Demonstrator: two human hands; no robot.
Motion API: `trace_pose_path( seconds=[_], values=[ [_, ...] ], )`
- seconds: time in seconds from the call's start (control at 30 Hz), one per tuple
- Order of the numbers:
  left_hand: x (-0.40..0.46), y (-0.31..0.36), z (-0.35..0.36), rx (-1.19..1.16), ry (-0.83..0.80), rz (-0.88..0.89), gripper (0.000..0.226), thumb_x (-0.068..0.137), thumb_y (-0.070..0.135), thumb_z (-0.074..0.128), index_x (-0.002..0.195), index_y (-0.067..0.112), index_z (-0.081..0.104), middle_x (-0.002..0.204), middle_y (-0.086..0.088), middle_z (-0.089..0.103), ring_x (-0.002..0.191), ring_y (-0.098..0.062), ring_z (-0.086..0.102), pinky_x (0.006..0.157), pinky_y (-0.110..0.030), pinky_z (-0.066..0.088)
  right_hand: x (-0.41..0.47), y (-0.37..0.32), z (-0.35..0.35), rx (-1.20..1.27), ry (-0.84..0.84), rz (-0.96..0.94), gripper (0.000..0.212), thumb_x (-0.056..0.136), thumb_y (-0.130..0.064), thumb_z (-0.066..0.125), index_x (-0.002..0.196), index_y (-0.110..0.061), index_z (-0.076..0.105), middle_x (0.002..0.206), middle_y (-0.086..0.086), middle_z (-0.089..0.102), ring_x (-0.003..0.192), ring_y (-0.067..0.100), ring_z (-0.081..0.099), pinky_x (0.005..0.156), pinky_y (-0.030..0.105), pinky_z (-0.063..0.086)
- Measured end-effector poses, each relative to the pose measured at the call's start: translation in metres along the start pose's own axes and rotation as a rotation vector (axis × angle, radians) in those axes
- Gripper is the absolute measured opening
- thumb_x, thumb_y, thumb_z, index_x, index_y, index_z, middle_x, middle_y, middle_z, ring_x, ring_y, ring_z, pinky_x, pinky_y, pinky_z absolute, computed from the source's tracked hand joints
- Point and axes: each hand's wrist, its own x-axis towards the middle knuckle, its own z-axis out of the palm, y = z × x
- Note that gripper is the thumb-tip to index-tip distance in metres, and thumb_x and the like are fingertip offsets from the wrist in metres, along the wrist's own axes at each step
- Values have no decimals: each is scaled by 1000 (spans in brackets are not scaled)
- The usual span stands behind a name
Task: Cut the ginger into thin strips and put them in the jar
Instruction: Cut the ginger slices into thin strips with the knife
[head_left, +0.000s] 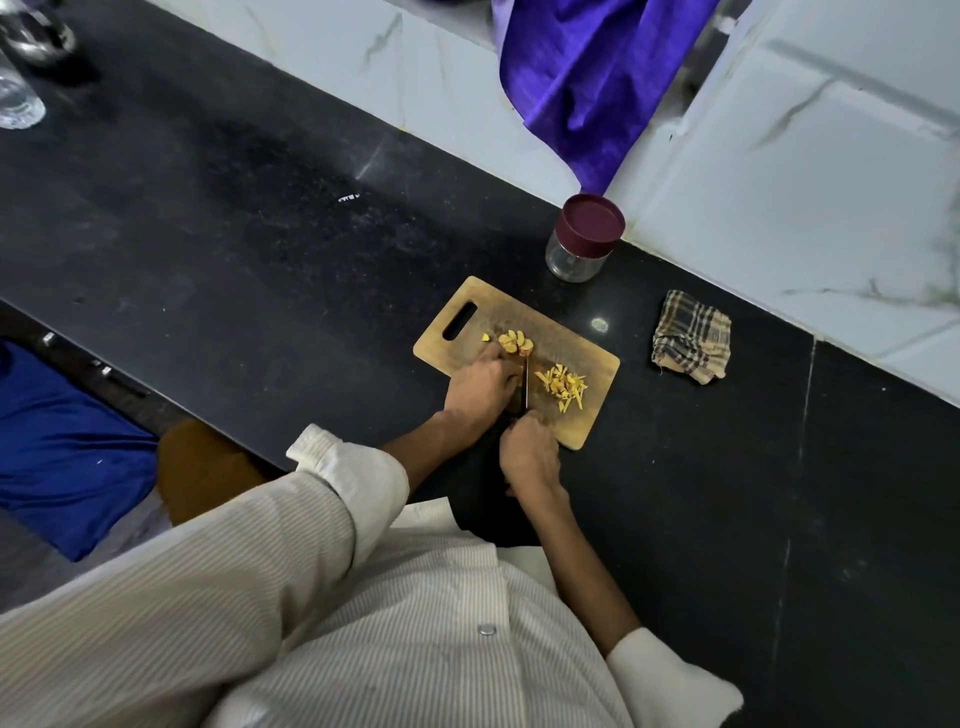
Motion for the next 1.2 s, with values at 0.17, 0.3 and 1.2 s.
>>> trace_pose_path(
  seconds=[0.17, 0.3, 1.2],
  values=[
    [-4, 0, 3, 7, 9, -25, 24, 96, 24, 50, 107, 15, 69, 122, -3, 52, 91, -22, 62, 77, -42, 54, -9, 8, 2, -52, -42, 25, 35, 102, -14, 39, 133, 1, 43, 129, 22, 57, 115, 39, 59, 91, 46, 53],
    [-3, -2, 2, 6, 27, -18, 22, 95, 25, 53, 103, 14, 71, 119, -3, 53, 91, -22, 61, 77, -41, 54, -11, 14, 2, -77, -65, 26, 37, 103, -16, 37, 136, 1, 41, 132, 22, 55, 118, 38, 56, 92, 43, 49],
    [-7, 1, 3, 37, 43, -53, 23, 96, 28, 53, 100, 13, 71, 121, -2, 51, 87, -21, 62, 73, -40, 55, -7, 16, 9, -93, -65, 43, 35, 101, -18, 40, 131, -1, 46, 123, 20, 60, 106, 38, 64, 86, 53, 56]
  ],
)
